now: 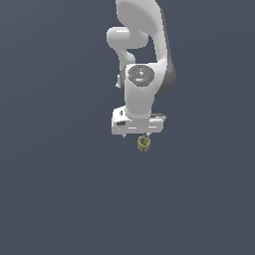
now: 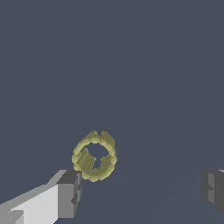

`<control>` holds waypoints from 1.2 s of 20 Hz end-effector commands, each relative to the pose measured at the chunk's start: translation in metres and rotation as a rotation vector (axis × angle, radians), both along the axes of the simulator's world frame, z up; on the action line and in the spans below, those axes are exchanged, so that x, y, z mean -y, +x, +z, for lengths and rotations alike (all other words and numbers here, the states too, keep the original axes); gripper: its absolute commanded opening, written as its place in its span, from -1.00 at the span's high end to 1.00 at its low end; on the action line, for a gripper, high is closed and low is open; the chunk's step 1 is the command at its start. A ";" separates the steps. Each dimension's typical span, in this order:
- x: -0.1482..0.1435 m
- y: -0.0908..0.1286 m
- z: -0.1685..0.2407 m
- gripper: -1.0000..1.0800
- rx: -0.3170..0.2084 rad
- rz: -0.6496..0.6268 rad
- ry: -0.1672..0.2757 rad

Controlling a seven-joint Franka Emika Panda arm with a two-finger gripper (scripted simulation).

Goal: Pick up the object and move it to a goal position.

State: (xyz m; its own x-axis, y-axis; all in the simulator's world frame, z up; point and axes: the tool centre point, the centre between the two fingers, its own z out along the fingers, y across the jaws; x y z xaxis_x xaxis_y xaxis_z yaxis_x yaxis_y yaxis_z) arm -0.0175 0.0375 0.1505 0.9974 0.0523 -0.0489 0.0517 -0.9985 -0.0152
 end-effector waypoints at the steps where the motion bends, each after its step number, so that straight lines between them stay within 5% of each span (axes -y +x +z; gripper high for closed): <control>1: 0.000 0.000 0.000 -0.92 0.000 0.000 0.000; 11: 0.034 0.000 -0.011 -0.92 -0.005 -0.079 -0.012; 24: -0.004 -0.011 -0.035 -0.92 0.021 0.059 -0.012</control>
